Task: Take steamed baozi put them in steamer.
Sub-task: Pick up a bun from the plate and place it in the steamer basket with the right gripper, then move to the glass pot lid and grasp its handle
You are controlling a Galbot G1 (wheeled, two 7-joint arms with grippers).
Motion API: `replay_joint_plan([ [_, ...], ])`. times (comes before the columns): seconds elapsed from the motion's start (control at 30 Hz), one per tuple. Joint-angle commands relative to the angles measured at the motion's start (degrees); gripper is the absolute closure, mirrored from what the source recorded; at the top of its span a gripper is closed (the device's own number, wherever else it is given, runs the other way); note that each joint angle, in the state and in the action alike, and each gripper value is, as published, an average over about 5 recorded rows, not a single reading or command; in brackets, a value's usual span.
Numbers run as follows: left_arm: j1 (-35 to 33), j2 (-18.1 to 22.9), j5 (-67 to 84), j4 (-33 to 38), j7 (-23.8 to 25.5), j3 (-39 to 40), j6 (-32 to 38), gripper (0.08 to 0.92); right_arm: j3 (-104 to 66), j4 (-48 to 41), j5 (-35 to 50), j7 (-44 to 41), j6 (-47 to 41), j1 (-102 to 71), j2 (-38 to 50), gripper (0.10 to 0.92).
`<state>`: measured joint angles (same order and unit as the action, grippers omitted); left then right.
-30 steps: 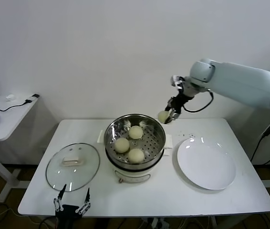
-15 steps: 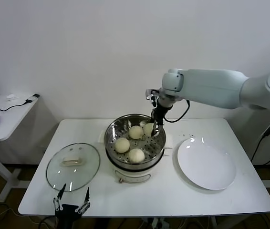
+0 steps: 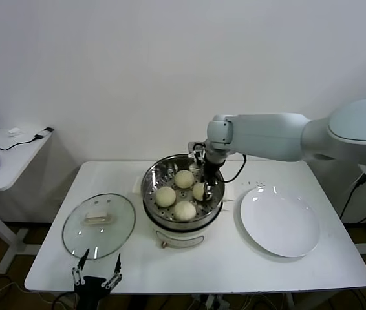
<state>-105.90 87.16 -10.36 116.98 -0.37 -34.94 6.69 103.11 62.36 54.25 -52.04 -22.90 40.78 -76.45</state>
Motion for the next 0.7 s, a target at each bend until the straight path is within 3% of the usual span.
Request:
replay_joint_plan([
  [0.03,0.08,-0.12,0.23,0.08,0.02,-0.06,0.02,0.177,0.46,0.05,0.30,1.32,-1.39,-0.70,-0.91,0.379],
  [0.3,0.05,-0.10,0.09,0.41,0.00,0.15,-0.17,0.177,-0.64,0.92,1.16,0.70,-1.17,1.00,0.65,0.211],
  [0.53,-0.01,-0.18,-0.28,0.43,-0.05,0.15,-0.05,0.177,-2.79,1.90,2.51,-1.40,2.49,5.68,5.94,0.203],
  [0.7,-0.32,0.04,-0.22,0.74,-0.06,-0.49,0.23,0.177,-2.75,4.38,6.62,-0.03,10.97,9.75,13.40,0.203],
])
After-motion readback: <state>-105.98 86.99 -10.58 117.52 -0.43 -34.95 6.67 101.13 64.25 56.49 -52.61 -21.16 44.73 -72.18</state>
